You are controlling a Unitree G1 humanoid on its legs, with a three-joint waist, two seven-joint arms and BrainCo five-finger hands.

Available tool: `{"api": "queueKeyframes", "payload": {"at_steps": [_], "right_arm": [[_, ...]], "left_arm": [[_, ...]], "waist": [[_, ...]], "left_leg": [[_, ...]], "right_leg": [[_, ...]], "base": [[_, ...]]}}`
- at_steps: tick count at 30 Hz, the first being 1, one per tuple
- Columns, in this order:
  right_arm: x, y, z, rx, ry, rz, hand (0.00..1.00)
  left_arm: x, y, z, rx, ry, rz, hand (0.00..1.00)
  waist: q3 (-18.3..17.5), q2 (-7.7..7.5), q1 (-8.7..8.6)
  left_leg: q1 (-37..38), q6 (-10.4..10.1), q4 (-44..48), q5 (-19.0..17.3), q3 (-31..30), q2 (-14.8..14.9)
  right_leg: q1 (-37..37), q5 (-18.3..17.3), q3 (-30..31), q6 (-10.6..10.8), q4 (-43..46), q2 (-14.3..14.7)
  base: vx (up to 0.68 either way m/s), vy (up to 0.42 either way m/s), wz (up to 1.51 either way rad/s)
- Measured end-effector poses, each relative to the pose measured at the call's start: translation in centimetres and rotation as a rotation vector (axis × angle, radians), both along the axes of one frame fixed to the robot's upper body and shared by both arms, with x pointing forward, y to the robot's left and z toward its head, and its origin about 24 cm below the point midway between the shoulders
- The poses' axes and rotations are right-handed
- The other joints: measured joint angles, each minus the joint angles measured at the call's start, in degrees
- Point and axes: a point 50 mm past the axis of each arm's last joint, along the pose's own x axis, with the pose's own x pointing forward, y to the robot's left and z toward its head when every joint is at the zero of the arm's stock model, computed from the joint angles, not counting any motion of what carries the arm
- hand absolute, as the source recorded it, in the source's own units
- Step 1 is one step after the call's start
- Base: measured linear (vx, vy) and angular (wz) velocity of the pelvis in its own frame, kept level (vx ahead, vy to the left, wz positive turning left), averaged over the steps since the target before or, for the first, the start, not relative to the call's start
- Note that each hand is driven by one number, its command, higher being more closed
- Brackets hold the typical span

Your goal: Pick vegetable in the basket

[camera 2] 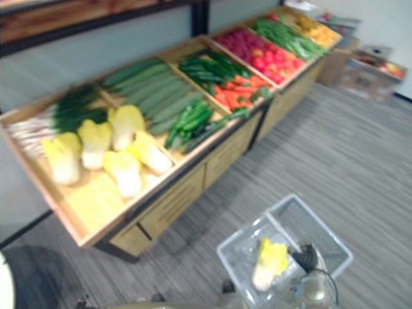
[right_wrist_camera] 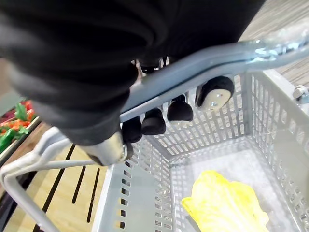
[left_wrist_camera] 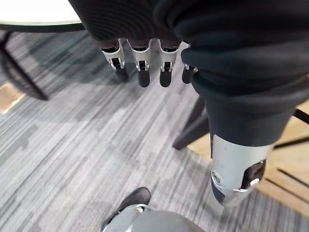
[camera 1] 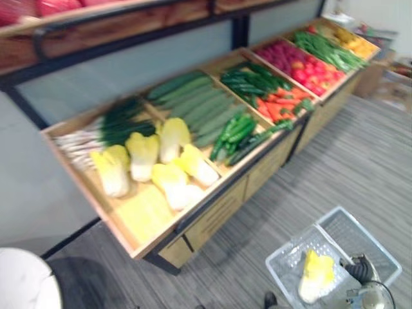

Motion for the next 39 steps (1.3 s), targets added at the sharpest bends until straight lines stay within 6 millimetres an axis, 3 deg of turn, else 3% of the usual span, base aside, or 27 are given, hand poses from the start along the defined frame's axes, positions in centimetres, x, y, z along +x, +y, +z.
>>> {"api": "queueKeyframes", "payload": {"at_steps": [1, 2, 3, 5, 7, 8, 9, 10, 13, 14, 16, 19, 21, 23, 25, 27, 28, 29, 30, 31, 32, 35, 36, 39], "right_arm": [[1.0, 0.4, 0.5, 0.002, -0.038, 0.009, 1.0], [1.5, 0.2, 1.0, -0.019, -0.062, 0.01, 1.0], [1.4, -0.1, 1.2, -0.035, -0.065, 0.009, 1.0], [1.8, -0.4, 1.7, -0.069, -0.06, 0.043, 1.0], [2.5, 0.3, 1.7, -0.074, -0.059, 0.09, 1.0], [3.0, 0.8, 1.8, -0.07, -0.065, 0.115, 1.0], [3.3, 0.9, 1.9, -0.071, -0.071, 0.119, 1.0], [3.7, 0.9, 2.2, -0.077, -0.079, 0.124, 1.0], [4.8, 1.7, 2.6, -0.075, -0.103, 0.163, 1.0], [5.1, 2.0, 2.6, -0.074, -0.106, 0.176, 1.0], [6.3, 2.8, 3.3, -0.083, -0.135, 0.225, 1.0], [5.4, 2.7, 2.8, -0.088, -0.104, 0.232, 1.0], [5.1, 2.1, 3.0, -0.11, -0.1, 0.228, 1.0], [4.2, 1.7, 3.1, -0.125, -0.1, 0.239, 1.0], [3.2, 1.6, 2.6, -0.12, -0.079, 0.235, 1.0], [3.1, 1.5, 2.6, -0.124, -0.076, 0.235, 1.0], [2.9, 1.5, 2.6, -0.128, -0.072, 0.234, 1.0], [3.1, 1.4, 2.8, -0.138, -0.078, 0.236, 1.0], [3.4, 1.4, 2.9, -0.139, -0.084, 0.24, 1.0], [3.7, 1.6, 2.9, -0.136, -0.087, 0.247, 1.0], [3.8, 1.7, 2.8, -0.134, -0.086, 0.253, 1.0], [3.7, 1.5, 2.7, -0.142, -0.069, 0.263, 1.0], [3.6, 1.4, 2.6, -0.144, -0.061, 0.263, 1.0], [3.9, 0.4, 3.3, -0.182, -0.063, 0.273, 1.0]], "left_arm": [[0.6, 0.0, 0.1, -0.001, -0.021, -0.001, 0.0], [1.3, 0.1, 0.4, 0.007, -0.055, -0.023, 0.0], [1.5, 0.3, 0.7, 0.016, -0.066, -0.034, 0.0], [1.6, 0.1, 0.6, 0.015, -0.06, -0.066, 0.0], [1.1, 0.1, 0.5, 0.013, -0.047, -0.066, 0.0], [0.9, 0.3, 0.5, 0.017, -0.039, -0.061, 0.0], [1.0, 0.1, 0.4, 0.009, -0.038, -0.054, 0.0], [0.7, -0.9, 0.0, -0.022, -0.028, -0.05, 0.0], [0.5, -1.2, -0.2, -0.031, -0.022, -0.047, 0.0], [0.3, -1.2, -0.2, -0.031, -0.018, -0.044, 0.0], [0.3, -1.6, -0.3, -0.04, -0.023, -0.029, 0.0], [0.7, -2.0, -0.4, -0.046, -0.021, -0.054, 0.0], [0.8, -2.7, -0.5, -0.058, -0.022, -0.069, 0.0], [1.4, -3.9, -0.7, -0.079, -0.028, -0.114, 0.0], [1.6, -4.0, -0.6, -0.073, -0.031, -0.142, 0.0], [1.5, -3.9, -0.6, -0.069, -0.033, -0.14, 0.0], [1.6, -3.9, -0.5, -0.066, -0.043, -0.14, 0.0], [1.5, -4.2, -0.5, -0.067, -0.05, -0.139, 0.0], [1.3, -4.4, -0.6, -0.072, -0.05, -0.135, 0.0], [0.8, -4.5, -0.7, -0.075, -0.047, -0.123, 0.0], [0.3, -4.7, -0.8, -0.084, -0.039, -0.112, 0.0], [-0.8, -5.2, -1.1, -0.099, -0.021, -0.097, 0.0], [-1.3, -5.2, -1.2, -0.1, -0.009, -0.092, 0.0], [-1.2, -5.0, -1.1, -0.096, -0.01, -0.101, 0.0]], "waist": [[2.26, 1.82, 0.68], [3.95, 1.22, 0.01], [4.11, 0.77, -0.08], [4.01, 0.19, 0.04], [3.72, -0.41, 0.28], [3.63, -1.75, 0.74], [3.88, -1.16, 1.2], [3.36, 1.16, 2.19], [2.9, -0.94, 3.04], [2.64, -1.1, 3.27], [2.42, 0.76, 4.02], [2.65, 2.39, 3.94], [2.69, 3.65, 2.98], [2.95, 3.6, 1.54], [3.76, 2.72, 1.59], [4.6, 2.07, 1.83], [5.17, 1.2, 2.67], [5.26, 1.65, 3.3], [5.33, 1.87, 3.33], [5.34, 1.9, 3.64], [5.48, 2.16, 3.97], [5.04, 3.11, 5.23], [4.42, 3.91, 5.55], [4.08, 3.17, 4.65]], "left_leg": [[2.01, 1.58, -0.84, -0.24, 3.98, 3.67], [4.29, 1.98, -2.17, 0.16, 6.72, 3.85], [5.08, 2.13, -2.59, 0.28, 7.9, 3.81], [7.36, 1.98, -3.0, 0.85, 12.3, 4.82], [7.74, 1.98, -2.01, 0.84, 15.74, 6.08], [7.64, 2.1, -0.1, 0.68, 18.01, 6.77], [7.62, 2.14, 0.33, 0.67, 18.73, 7.32], [7.73, 2.66, -2.77, 2.55, 18.95, 8.39], [7.61, 2.01, -2.85, 4.06, 25.35, 6.87], [6.99, 2.01, -1.71, 4.06, 26.54, 7.35], [4.36, 2.0, 1.59, 4.09, 29.12, 10.63], [4.82, 1.18, 4.8, 4.63, 29.94, 13.58], [5.97, 0.37, 5.14, 5.91, 29.33, 14.91], [6.81, -0.37, 5.69, 8.21, 27.69, 15.67], [7.76, -0.72, 7.94, 11.36, 24.18, 16.02], [7.47, -0.62, 10.32, 14.91, 17.08, 15.14], [5.78, -0.59, 12.63, 17.52, 8.59, 13.1], [4.0, -2.9, 14.26, 15.07, -1.02, 9.3], [3.29, -3.52, 14.75, 13.35, -4.77, 7.31], [2.34, -4.46, 14.87, 10.15, -10.0, 3.43], [1.74, -4.49, 14.47, 7.57, -12.89, 0.91], [1.79, -4.14, 7.36, 6.47, -15.54, -2.04], [4.69, -4.33, 3.16, 5.22, -16.68, -2.77], [4.69, -4.07, -4.01, 4.55, -18.18, -5.38]], "right_leg": [[-0.03, 3.07, -3.96, -2.76, 1.4, 1.58], [-2.98, -3.66, -11.35, -7.9, 16.5, -0.56], [-3.85, -6.08, -14.35, -9.01, 23.21, -2.33], [-2.7, -6.88, -20.59, -10.47, 39.02, -8.46], [-0.16, -4.95, -21.74, -10.61, 40.4, -12.0], [2.13, 0.59, -21.62, -9.23, 35.02, -12.87], [2.66, -0.13, -22.39, -9.25, 32.5, -11.31], [4.59, -0.88, -22.57, -7.94, 26.05, -8.57], [4.09, -8.76, -23.31, -0.01, 21.0, -11.6], [4.34, -10.0, -23.57, 0.21, 18.16, -11.14], [4.95, -10.83, -23.54, 0.25, 7.62, -7.15], [6.95, -12.45, -23.49, 0.09, 3.72, -4.79], [8.24, -12.96, -23.43, -0.73, 3.55, -3.67], [10.01, -14.39, -24.48, -1.78, 3.84, -2.99], [11.78, -16.19, -24.43, -2.73, 4.94, -2.99], [12.41, -17.72, -22.79, -3.18, 6.62, -3.93], [12.44, -18.45, -19.73, -3.75, 6.82, -4.57], [12.07, -18.73, -16.72, -4.3, 6.61, -4.93], [11.53, -18.72, -15.41, -4.44, 6.59, -5.06], [10.26, -18.31, -12.43, -5.16, 6.48, -5.06], [10.11, -17.62, -10.35, -5.74, 5.29, -4.4], [9.22, -16.33, -6.76, -5.07, 4.2, -2.53], [8.77, -15.4, -5.6, -3.54, 3.32, -2.21], [8.47, -10.15, -6.61, -0.46, -2.67, -3.35]], "base": [[-0.23, 0.128, -1.43], [-0.21, 0.117, -1.25], [-0.14, 0.124, -0.94], [-0.06, 0.115, -0.92], [-0.05, 0.009, -1.09], [-0.04, -0.072, -1.2], [-0.08, -0.132, -1.25], [-0.07, -0.158, -1.22], [-0.05, -0.187, -0.95], [-0.03, -0.288, -1.06], [-0.04, -0.314, -1.03], [-0.02, -0.275, -0.49], [-0.02, -0.129, -0.11], [-0.04, -0.133, 0.14], [-0.06, -0.153, -0.02], [-0.1, -0.129, -0.4], [-0.09, -0.083, -0.9], [-0.06, -0.02, -0.99], [-0.04, 0.053, -1.17], [-0.02, 0.075, -1.12], [-0.01, 0.088, -1.11], [0.03, 0.14, -0.87], [0.07, 0.168, -0.46], [0.08, 0.161, -0.02]]}}
